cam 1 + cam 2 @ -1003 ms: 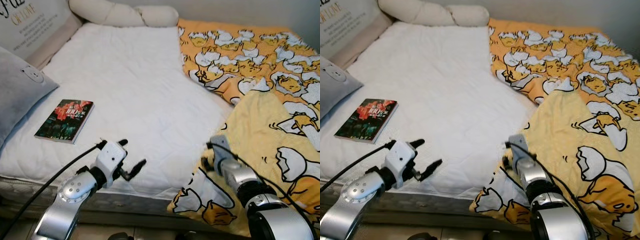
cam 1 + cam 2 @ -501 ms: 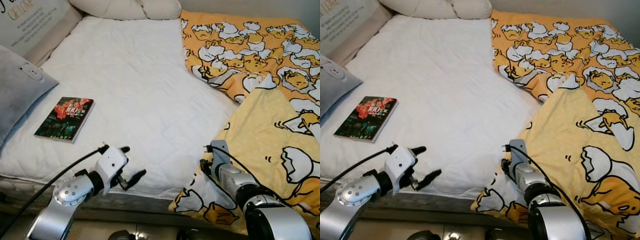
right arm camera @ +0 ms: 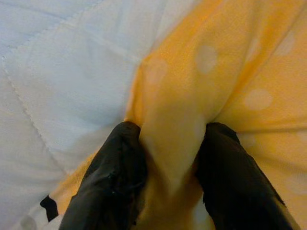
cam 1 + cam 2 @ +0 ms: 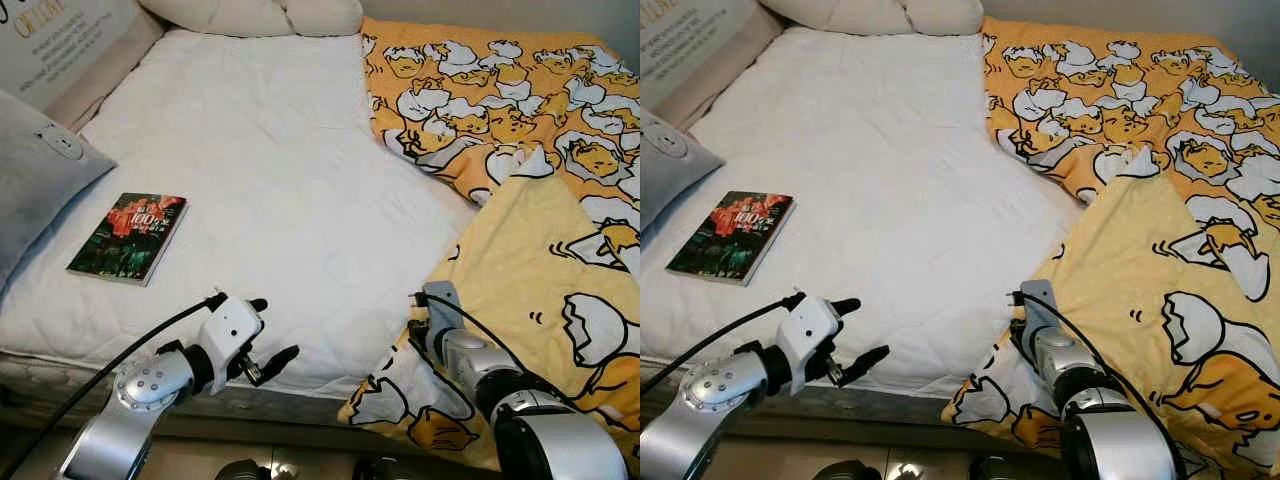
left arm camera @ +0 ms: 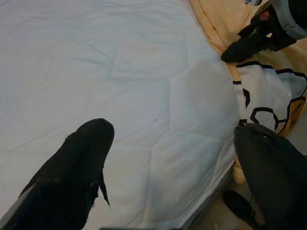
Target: Clean up the room
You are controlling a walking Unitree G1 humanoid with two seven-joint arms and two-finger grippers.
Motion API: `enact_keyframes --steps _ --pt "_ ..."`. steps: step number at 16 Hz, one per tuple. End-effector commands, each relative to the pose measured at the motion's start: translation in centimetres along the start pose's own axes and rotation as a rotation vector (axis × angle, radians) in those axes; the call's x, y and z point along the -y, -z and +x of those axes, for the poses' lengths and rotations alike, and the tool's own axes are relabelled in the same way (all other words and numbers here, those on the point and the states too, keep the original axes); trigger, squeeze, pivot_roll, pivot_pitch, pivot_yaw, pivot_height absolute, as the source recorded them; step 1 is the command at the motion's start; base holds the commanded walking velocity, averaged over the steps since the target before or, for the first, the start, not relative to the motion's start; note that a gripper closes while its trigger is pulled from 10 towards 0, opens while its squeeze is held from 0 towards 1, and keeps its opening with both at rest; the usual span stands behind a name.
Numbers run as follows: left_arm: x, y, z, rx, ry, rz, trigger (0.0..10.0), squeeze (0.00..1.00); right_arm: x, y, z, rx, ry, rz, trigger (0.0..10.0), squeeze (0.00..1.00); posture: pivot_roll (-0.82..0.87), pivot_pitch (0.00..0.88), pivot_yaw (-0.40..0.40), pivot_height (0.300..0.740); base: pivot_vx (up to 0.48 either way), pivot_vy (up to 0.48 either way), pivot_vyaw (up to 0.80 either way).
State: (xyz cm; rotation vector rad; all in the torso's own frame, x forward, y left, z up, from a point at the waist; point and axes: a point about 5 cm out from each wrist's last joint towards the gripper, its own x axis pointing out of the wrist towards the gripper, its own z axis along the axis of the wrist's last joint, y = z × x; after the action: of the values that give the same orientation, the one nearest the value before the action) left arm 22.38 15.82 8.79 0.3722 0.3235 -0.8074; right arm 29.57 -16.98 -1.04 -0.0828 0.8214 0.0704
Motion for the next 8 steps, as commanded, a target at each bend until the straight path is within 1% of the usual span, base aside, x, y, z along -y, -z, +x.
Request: enact_keyframes --steps 1,4,8 --pt "0.0 0.1 0.4 -0.002 0.015 0.008 10.0 0.0 0.1 1.0 0.0 -0.042 -0.012 -0.01 0.0 0.0 0.11 0.069 -0.033 0.74 0.0 0.0 0.0" --pt "-0.1 1.0 0.5 -0.015 0.016 0.007 10.0 0.0 0.3 1.0 0.0 -0.039 -0.021 -0.01 0.0 0.0 0.1 0.05 -0.027 0.74 0.0 0.0 0.0" --pt "-0.2 1.3 1.0 -0.01 0.029 0.014 10.0 0.0 0.4 1.1 -0.1 -0.027 -0.062 -0.014 0.0 0.0 0.08 0.026 -0.015 0.74 0.0 0.0 0.0"
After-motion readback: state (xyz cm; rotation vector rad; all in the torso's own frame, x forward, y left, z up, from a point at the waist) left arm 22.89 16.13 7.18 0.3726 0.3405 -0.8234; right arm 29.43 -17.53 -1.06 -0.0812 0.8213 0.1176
